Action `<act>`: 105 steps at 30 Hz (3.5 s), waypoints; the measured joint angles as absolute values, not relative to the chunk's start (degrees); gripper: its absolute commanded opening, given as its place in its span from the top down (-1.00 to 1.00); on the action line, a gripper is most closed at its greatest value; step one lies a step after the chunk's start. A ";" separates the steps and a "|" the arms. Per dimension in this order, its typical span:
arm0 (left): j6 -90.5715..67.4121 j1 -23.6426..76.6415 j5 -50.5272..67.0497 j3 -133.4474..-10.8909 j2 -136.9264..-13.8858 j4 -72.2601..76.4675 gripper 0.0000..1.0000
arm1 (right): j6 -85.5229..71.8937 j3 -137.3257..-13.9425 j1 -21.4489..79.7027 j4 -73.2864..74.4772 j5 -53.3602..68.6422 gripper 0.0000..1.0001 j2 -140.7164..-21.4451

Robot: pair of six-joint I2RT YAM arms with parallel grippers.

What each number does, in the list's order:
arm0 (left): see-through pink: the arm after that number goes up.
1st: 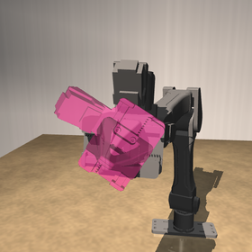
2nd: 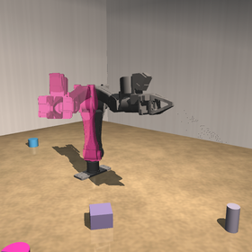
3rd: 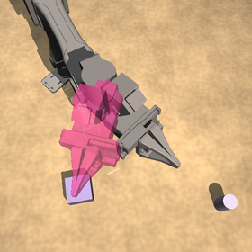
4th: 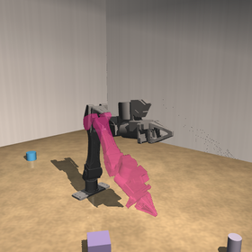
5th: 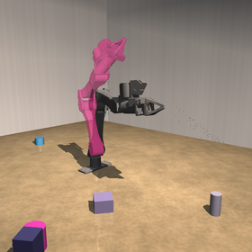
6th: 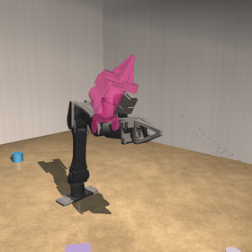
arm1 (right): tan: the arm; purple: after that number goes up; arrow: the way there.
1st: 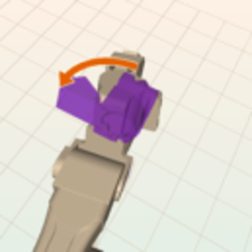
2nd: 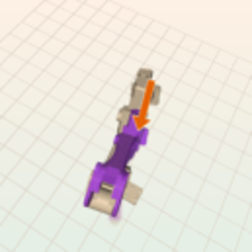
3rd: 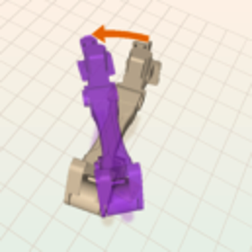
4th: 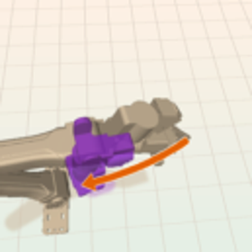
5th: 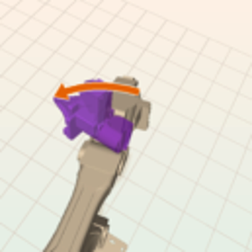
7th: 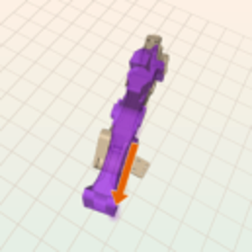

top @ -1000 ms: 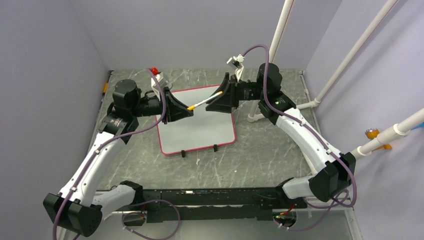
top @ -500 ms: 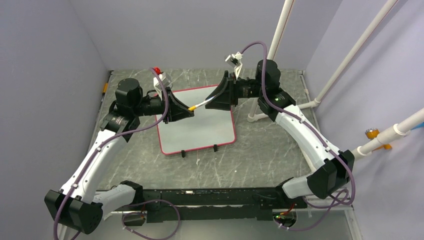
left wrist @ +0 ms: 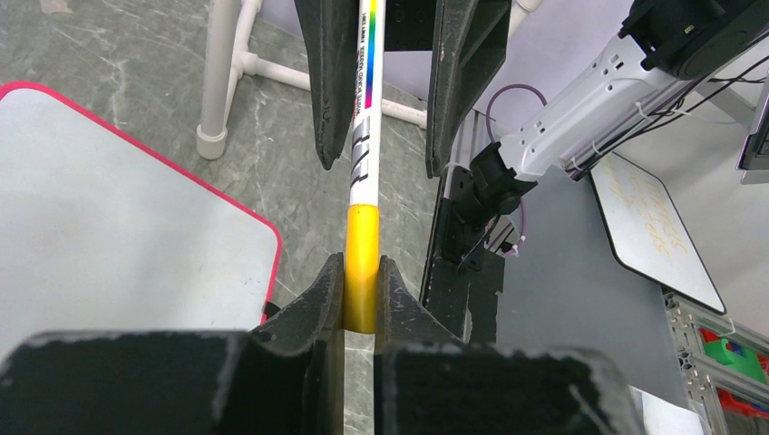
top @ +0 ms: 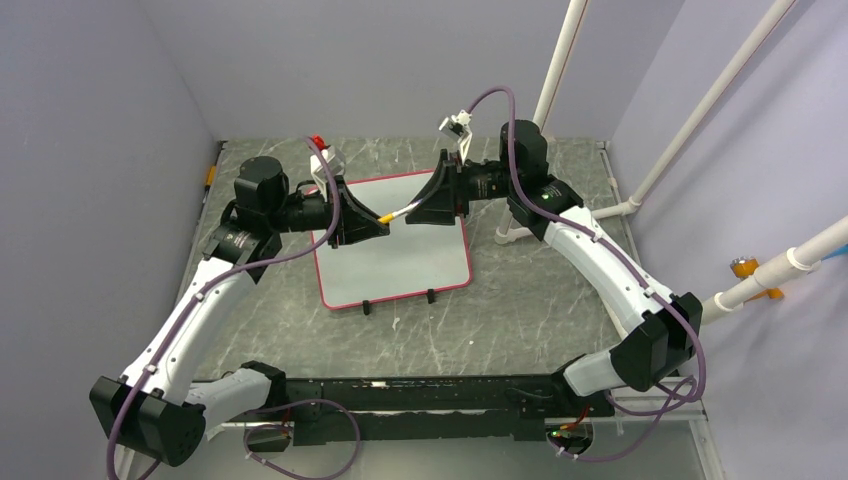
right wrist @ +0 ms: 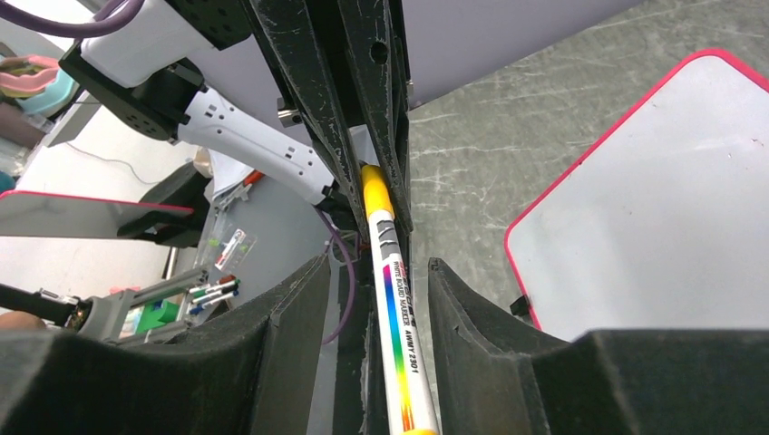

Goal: Write a sentence on the whiteboard
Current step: Pass from the left arm to the right, then open the pen cap from the whiteboard marker.

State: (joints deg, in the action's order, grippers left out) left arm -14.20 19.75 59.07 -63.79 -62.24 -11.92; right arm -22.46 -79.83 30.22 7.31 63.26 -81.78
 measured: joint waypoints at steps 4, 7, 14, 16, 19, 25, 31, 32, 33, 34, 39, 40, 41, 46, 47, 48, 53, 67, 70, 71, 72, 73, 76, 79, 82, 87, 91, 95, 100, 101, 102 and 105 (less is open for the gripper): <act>-14.15 19.77 59.05 -63.79 -62.30 -11.92 1.00 | -22.48 -79.83 30.33 7.25 63.07 0.08 -81.78; -14.06 19.77 59.05 -63.79 -62.37 -11.94 1.00 | -22.50 -79.88 30.33 7.22 62.92 0.09 -81.78; -14.00 19.88 59.05 -63.81 -62.37 -11.94 1.00 | -22.98 -80.01 30.37 6.66 62.92 0.11 -81.78; -14.00 19.88 59.05 -63.83 -62.37 -11.94 1.00 | -23.14 -80.01 30.39 6.44 62.92 0.12 -81.78; -13.98 19.92 59.05 -63.90 -62.41 -11.97 1.00 | -23.40 -80.01 30.39 6.00 62.92 0.14 -81.78; -13.93 19.99 59.00 -63.99 -62.43 -12.01 1.00 | -23.79 -80.01 30.48 5.93 62.94 0.19 -81.78; -13.56 20.10 59.00 -63.99 -62.48 -12.03 1.00 | -23.75 -80.01 30.87 5.96 62.92 0.24 -81.78; -13.56 20.14 59.00 -63.99 -62.48 -12.03 1.00 | -23.75 -80.01 30.92 5.96 62.92 0.24 -81.78; -13.54 20.14 59.00 -63.99 -62.48 -12.03 1.00 | -23.77 -80.01 30.98 5.93 62.92 0.24 -81.78; -13.47 20.14 59.00 -63.99 -62.48 -12.05 1.00 | -23.79 -80.01 31.00 5.91 62.92 0.24 -81.78; -13.17 20.21 59.02 -63.99 -62.48 -12.08 1.00 | -23.86 -80.01 31.20 5.43 62.92 0.26 -81.84; -13.17 20.21 59.02 -63.99 -62.48 -12.12 1.00 | -23.86 -80.01 31.22 5.37 62.92 0.27 -81.87; -13.17 20.21 59.02 -63.99 -62.48 -12.16 1.00 | -23.86 -80.01 31.22 5.37 62.92 0.28 -81.91; -13.17 20.21 59.02 -63.99 -62.48 -12.53 1.00 | -23.83 -80.01 31.24 5.26 62.89 0.33 -82.19; -13.17 20.21 59.02 -63.99 -62.50 -12.69 1.00 | -23.83 -80.01 31.29 5.23 62.87 0.33 -82.21; -13.17 20.21 59.05 -63.99 -62.48 -12.82 1.00 | -23.83 -80.01 31.33 5.19 62.85 0.33 -82.26; -13.13 20.18 59.02 -63.99 -62.48 -13.34 1.00 | -23.88 -80.01 31.48 4.86 62.43 0.36 -82.48; -12.71 20.18 59.07 -63.99 -62.48 -14.52 1.00 | -22.37 -80.75 31.64 6.92 62.11 0.82 -83.05; -12.51 20.18 59.29 -63.99 -62.48 -14.68 1.00 | -22.22 -80.93 31.66 7.25 62.65 1.00 -83.05; -12.49 20.18 59.29 -63.99 -62.48 -14.70 1.00 | -22.09 -80.95 31.66 7.27 62.78 1.00 -83.05; -12.49 20.18 59.31 -63.99 -62.48 -14.72 0.95 | -22.04 -80.95 31.66 7.27 62.83 1.00 -83.05; -12.47 20.18 59.31 -63.99 -62.48 -14.74 0.75 | -22.04 -80.95 31.66 7.27 62.83 1.00 -83.05; -11.94 20.18 59.18 -64.01 -62.48 -14.85 -0.02 | -22.06 -80.82 31.68 7.09 62.65 1.00 -82.98; -11.68 20.18 58.02 -64.03 -62.48 -14.66 -0.22 | -22.06 -79.13 32.45 6.42 61.28 1.00 -82.17; -11.66 20.18 57.45 -64.05 -62.35 -14.44 0.02 | -22.48 -76.60 32.84 5.78 59.86 1.00 -80.82; -11.73 20.16 57.36 -64.05 -62.13 -14.13 0.26 | -23.90 -73.91 32.12 3.40 58.61 1.00 -78.76; -11.64 20.16 57.74 -64.05 -62.08 -14.00 0.25 | -24.77 -73.84 31.86 1.52 58.41 1.00 -78.56; -11.66 20.16 58.22 -64.05 -62.08 -13.87 0.39 | -25.61 -73.84 31.86 0.47 58.43 1.00 -78.56; -11.64 20.18 59.11 -64.05 -62.08 -13.10 1.00 | -26.15 -73.84 31.86 -0.56 58.67 1.00 -78.56; -11.53 20.18 59.35 -64.05 -62.08 -12.93 1.00 | -26.30 -73.84 31.86 -0.60 59.02 1.00 -78.56; -11.53 20.23 59.35 -64.05 -62.08 -12.80 1.00 | -26.44 -73.78 31.79 -0.62 59.31 1.00 -78.56; -11.53 20.23 59.31 -64.01 -62.06 -12.80 1.00 | -26.59 -73.30 31.75 -1.37 59.29 1.00 -78.56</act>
